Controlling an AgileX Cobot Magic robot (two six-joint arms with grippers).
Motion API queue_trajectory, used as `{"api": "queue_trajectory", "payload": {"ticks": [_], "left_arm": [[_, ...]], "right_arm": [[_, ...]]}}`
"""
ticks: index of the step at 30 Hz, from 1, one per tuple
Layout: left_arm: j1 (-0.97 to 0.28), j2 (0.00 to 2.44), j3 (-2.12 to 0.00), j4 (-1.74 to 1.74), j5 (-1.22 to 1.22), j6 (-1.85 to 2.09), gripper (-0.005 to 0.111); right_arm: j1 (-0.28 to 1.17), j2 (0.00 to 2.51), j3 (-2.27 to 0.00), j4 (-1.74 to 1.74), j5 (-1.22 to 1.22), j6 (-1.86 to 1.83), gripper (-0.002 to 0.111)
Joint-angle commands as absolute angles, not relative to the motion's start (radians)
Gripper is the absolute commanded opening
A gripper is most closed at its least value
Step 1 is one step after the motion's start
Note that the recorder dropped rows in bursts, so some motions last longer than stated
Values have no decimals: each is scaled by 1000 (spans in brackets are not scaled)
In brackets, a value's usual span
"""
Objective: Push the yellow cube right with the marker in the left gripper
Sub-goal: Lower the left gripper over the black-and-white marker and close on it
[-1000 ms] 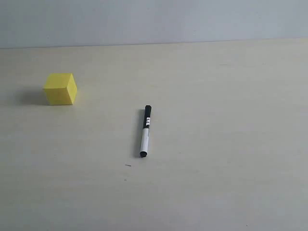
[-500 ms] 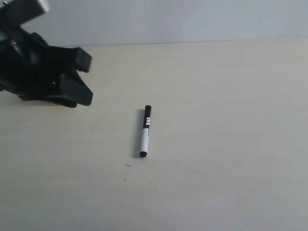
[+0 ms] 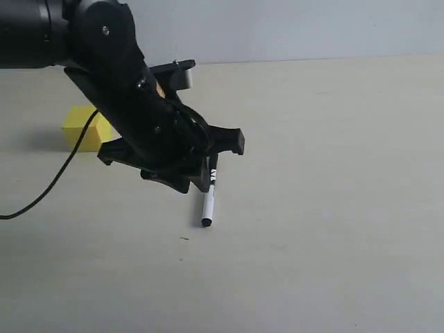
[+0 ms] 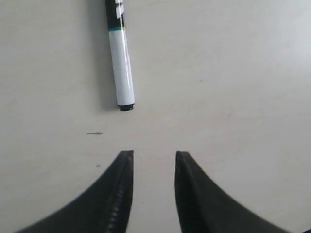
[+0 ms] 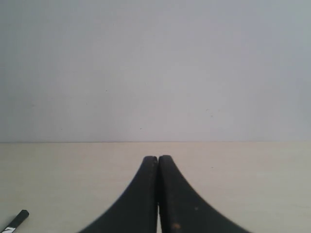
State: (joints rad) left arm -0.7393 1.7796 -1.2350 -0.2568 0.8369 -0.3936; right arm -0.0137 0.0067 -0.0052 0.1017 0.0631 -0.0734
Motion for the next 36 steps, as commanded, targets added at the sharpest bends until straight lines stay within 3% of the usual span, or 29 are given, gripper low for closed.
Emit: {"api": "queue_trajectory", "payload": {"ticks": [1, 6, 15, 36], "left_arm": [[-747, 1849, -1314, -287, 913, -413, 37], [-765, 1928, -1430, -265, 954, -427, 49], [-769, 2092, -1607, -93, 1164, -533, 49], [-769, 2222, -1631, -80, 1041, -547, 49]], "right_arm": [[-19, 0, 0, 101, 58, -77, 0], [-19, 0, 0, 101, 58, -77, 0], [-19, 0, 0, 101, 58, -77, 0], [-19, 0, 0, 101, 58, -77, 0]]}}
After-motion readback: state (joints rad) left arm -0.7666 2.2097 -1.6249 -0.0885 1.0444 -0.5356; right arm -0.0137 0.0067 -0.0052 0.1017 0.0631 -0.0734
